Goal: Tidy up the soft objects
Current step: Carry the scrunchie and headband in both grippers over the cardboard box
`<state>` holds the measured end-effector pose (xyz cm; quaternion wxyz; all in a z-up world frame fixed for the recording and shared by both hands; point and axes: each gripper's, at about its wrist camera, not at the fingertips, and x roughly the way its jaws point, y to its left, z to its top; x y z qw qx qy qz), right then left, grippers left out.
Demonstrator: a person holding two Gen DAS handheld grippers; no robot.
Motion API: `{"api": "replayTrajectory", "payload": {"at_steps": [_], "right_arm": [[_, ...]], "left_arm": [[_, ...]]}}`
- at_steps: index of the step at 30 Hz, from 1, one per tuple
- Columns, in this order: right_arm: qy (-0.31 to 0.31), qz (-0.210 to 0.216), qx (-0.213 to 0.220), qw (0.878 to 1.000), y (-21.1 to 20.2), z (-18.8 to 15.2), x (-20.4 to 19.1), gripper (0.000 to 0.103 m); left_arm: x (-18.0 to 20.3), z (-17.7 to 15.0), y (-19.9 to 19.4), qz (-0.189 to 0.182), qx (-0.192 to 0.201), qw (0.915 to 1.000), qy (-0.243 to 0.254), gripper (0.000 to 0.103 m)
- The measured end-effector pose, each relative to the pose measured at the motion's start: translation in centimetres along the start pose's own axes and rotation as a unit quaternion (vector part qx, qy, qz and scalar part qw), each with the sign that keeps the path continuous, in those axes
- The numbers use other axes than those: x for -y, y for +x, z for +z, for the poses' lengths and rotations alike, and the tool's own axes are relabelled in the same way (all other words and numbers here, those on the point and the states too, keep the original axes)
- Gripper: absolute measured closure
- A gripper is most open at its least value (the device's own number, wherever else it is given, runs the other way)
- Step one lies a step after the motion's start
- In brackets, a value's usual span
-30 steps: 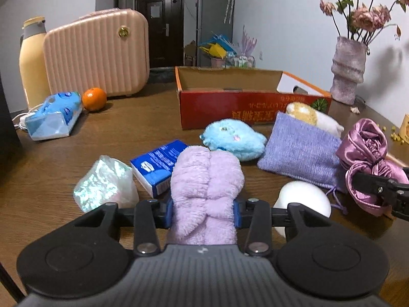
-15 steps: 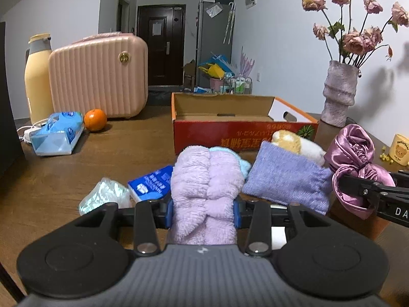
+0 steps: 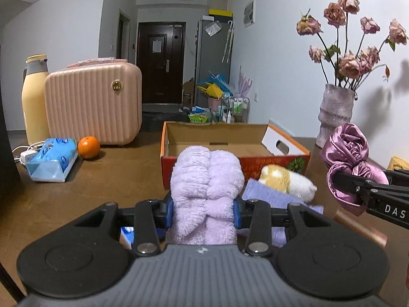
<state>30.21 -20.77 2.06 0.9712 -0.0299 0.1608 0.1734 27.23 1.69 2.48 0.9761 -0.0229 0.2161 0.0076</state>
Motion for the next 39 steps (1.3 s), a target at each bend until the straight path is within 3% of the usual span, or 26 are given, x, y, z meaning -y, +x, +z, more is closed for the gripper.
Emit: {"api": "replayTrajectory", "payload": {"at_steps": [15, 39], "right_arm": [[-0.003, 0.001, 0.01, 1.0, 3.9, 3.4, 2.2, 0.069], [0.002, -0.008, -0.011, 1.0, 13.6, 7.1, 6.0, 0.069]], "left_arm": [[1.6, 3.7, 3.0, 0.003, 0.028, 0.9994, -0.021, 0.062], [2.9, 7.8, 12.2, 0.01, 0.026, 0.9993, -0.027, 0.062]]}}
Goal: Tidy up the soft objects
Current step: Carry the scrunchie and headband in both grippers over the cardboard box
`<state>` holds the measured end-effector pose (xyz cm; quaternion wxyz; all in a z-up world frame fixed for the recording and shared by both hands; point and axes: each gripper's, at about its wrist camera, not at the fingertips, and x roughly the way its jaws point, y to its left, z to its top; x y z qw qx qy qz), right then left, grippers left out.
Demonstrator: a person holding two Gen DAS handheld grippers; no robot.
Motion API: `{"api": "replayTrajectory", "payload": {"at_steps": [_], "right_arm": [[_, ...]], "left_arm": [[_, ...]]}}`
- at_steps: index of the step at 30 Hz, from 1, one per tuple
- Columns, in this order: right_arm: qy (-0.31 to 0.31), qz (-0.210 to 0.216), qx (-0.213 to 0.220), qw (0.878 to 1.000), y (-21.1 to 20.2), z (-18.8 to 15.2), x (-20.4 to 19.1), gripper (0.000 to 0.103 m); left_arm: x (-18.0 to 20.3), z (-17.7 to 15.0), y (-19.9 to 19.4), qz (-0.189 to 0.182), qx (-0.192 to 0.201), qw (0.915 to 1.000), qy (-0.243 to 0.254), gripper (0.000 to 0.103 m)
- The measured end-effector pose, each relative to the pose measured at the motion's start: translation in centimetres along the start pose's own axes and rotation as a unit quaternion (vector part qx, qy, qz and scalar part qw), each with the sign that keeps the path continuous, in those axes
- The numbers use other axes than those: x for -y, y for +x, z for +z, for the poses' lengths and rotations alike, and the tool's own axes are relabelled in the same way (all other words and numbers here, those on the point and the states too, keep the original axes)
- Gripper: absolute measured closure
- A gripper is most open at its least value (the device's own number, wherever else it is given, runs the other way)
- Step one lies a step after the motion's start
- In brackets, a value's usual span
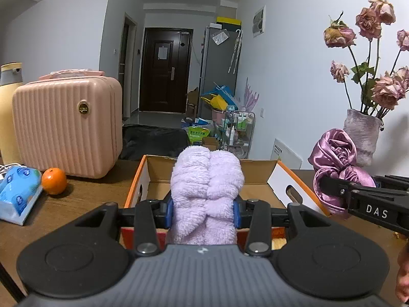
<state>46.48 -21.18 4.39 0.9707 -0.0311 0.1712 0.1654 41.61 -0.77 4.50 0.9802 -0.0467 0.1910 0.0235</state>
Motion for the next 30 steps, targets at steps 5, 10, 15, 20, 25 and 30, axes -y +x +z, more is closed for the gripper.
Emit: {"api": "replayTrajectory", "payload": {"at_steps": [5, 10, 15, 20, 25, 30], "right_arm": [[-0.002, -0.004, -0.012, 1.0, 2.3, 0.4, 0.9, 0.069], [-0.01, -0.002, -0.025, 1.0, 4.5, 0.6, 1.2, 0.069], [-0.013, 0.001, -0.042, 0.999, 6.9, 0.7, 1.4, 0.069], [-0.014, 0.011, -0.053, 0.998, 8.8, 0.7, 1.5, 0.069], [-0.012, 0.015, -0.067, 0.998, 10.4, 0.4, 1.6, 0.069], [-0.003, 0.015, -0.077, 0.997, 11.7, 0.0, 2.1, 0.069]], "left_arm": [[0.2, 0.5, 2.1, 0.001, -0.003, 1.0, 0.002, 0.062], [0.2, 1.0, 4.1, 0.004, -0.006, 1.0, 0.004, 0.062], [0.1, 1.6, 6.2, 0.013, -0.014, 0.9998, 0.002, 0.062], [-0.2, 1.8, 8.1, 0.023, -0.024, 0.9994, 0.001, 0.062], [-0.4, 1.9, 9.7, 0.034, -0.031, 0.9989, 0.003, 0.062], [-0.5, 1.8, 11.2, 0.05, -0.04, 0.998, 0.007, 0.062]]}}
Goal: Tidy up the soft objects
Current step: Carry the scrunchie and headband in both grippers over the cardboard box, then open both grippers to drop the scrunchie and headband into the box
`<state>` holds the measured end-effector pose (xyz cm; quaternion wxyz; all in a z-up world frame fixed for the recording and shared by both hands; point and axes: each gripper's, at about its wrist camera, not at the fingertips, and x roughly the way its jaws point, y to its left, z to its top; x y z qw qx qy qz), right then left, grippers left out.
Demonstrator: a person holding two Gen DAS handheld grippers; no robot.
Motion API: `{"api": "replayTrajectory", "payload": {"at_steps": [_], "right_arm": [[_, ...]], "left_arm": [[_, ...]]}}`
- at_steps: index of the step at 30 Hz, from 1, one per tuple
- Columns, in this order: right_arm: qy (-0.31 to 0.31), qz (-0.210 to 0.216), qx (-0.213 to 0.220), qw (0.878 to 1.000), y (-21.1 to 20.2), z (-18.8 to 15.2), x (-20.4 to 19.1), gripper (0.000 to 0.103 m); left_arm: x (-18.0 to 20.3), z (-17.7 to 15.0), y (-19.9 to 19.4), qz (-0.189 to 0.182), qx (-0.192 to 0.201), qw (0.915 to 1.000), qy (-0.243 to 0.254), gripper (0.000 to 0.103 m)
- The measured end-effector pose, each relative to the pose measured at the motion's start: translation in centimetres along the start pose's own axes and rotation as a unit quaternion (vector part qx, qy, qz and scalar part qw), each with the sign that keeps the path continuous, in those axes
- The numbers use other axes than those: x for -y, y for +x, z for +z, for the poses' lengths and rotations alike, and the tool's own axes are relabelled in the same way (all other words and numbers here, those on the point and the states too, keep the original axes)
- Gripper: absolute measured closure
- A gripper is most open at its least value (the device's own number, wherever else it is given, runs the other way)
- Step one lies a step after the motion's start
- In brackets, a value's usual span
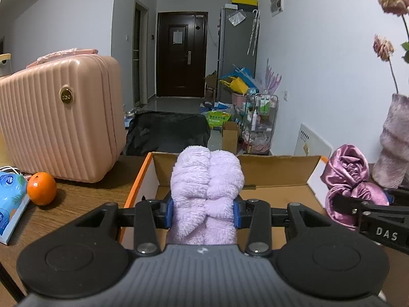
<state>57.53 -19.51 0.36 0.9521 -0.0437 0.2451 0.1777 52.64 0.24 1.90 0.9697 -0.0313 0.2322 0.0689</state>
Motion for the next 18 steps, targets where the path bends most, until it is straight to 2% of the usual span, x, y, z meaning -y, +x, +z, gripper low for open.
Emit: {"api": "replayTrajectory", "payload": {"at_steps": [4, 6, 8, 10, 11, 12, 13, 14, 18], "right_arm": [[0.009, 0.002, -0.007, 1.0, 1.0, -0.5, 0.4, 0.068], [0.009, 0.005, -0.013, 1.0, 1.4, -0.7, 0.4, 0.064], [0.011, 0.004, -0.014, 1.0, 1.5, -0.4, 0.6, 0.051], [0.015, 0.0, -0.005, 1.0, 1.2, -0.3, 0.7, 0.027], [0.016, -0.002, 0.001, 1.0, 0.9, -0.3, 0.8, 0.022], [0.019, -0.005, 0.008, 1.0, 0.6, -0.2, 0.9, 0.011], [0.022, -0.006, 0.014, 1.0, 0.4, -0.2, 1.1, 0.004], [0.025, -0.007, 0.018, 1.0, 0.2, -0.2, 1.2, 0.002], [0.028, -0.013, 0.019, 0.999, 0.1, -0.1, 1.3, 0.0]], "left_arm": [[-0.4, -0.4, 1.1, 0.007, -0.006, 0.9999, 0.004, 0.061], [-0.6, -0.5, 1.6, 0.011, -0.012, 0.9999, 0.004, 0.056], [-0.5, -0.7, 1.9, 0.008, -0.018, 0.9998, 0.008, 0.043], [-0.4, -1.0, 2.0, 0.01, -0.023, 0.9996, 0.01, 0.013], [-0.3, -1.1, 1.9, 0.009, -0.02, 0.9997, 0.011, 0.007], [-0.3, -1.1, 1.7, 0.01, -0.016, 0.9998, 0.01, 0.001], [-0.4, -1.2, 1.5, 0.014, -0.011, 0.9998, 0.007, 0.0], [-0.4, -1.2, 1.2, 0.017, -0.004, 0.9998, 0.004, 0.0], [-0.6, -1.0, 0.7, 0.017, 0.007, 0.9998, -0.005, 0.0]]}}
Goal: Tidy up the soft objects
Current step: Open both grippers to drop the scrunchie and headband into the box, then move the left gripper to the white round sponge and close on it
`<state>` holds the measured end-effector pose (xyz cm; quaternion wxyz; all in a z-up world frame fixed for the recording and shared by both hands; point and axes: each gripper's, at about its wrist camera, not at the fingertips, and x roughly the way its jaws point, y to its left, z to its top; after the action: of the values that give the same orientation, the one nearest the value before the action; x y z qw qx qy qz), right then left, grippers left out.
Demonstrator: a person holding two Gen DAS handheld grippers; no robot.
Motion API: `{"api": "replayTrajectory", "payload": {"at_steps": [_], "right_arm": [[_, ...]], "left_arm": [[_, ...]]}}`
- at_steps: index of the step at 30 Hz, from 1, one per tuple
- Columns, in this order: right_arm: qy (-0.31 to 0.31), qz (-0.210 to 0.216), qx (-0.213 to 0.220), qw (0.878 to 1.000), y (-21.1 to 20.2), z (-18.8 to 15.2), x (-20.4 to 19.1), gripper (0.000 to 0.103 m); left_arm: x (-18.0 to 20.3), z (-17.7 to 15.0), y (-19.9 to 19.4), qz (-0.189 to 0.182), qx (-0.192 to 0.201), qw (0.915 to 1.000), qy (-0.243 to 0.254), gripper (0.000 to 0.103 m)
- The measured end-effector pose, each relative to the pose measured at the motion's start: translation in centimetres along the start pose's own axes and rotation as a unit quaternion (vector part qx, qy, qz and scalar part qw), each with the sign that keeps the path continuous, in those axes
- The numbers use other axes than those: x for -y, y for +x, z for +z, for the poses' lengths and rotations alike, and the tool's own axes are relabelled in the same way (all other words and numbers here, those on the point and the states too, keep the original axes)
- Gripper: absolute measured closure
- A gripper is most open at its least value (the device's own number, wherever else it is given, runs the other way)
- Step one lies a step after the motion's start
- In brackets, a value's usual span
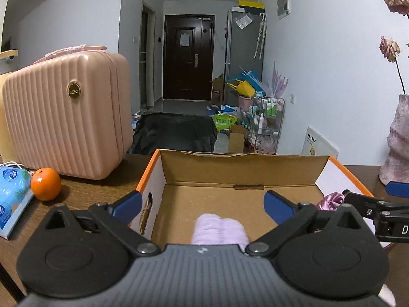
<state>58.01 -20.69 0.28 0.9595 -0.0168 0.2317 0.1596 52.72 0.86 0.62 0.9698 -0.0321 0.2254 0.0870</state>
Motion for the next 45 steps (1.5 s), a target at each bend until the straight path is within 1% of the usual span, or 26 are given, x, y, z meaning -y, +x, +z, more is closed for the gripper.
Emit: {"api": "replayTrajectory", "payload": {"at_steps": [6, 13, 23, 38, 45], "right_arm": [[-0.001, -0.004, 0.001, 1.0, 0.0, -0.1, 0.1, 0.0], [-0.008, -0.012, 0.016, 1.0, -1.8, -0.6, -0.1, 0.0], [-0.015, -0.015, 0.031, 0.999, -6.7, -2.3, -0.5, 0.0], [-0.022, -0.008, 0.038, 0.999, -14.8, -6.0, -1.8, 0.0], [-0.026, -0.006, 0.041, 0.999, -17.9, -8.0, -2.6, 0.0]], "left_arm": [[-0.3, 0.1, 0.0, 0.002, -0.001, 1.0, -0.005, 0.0], [-0.3, 0.0, -1.3, 0.002, 0.01, 0.9999, -0.008, 0.0], [-0.3, -1.1, -5.5, 0.006, 0.039, 0.9992, 0.001, 0.0], [-0.2, -4.6, -12.0, -0.009, 0.037, 0.9992, 0.007, 0.0], [-0.2, -6.2, -14.9, -0.016, 0.033, 0.9993, 0.008, 0.0]]}}
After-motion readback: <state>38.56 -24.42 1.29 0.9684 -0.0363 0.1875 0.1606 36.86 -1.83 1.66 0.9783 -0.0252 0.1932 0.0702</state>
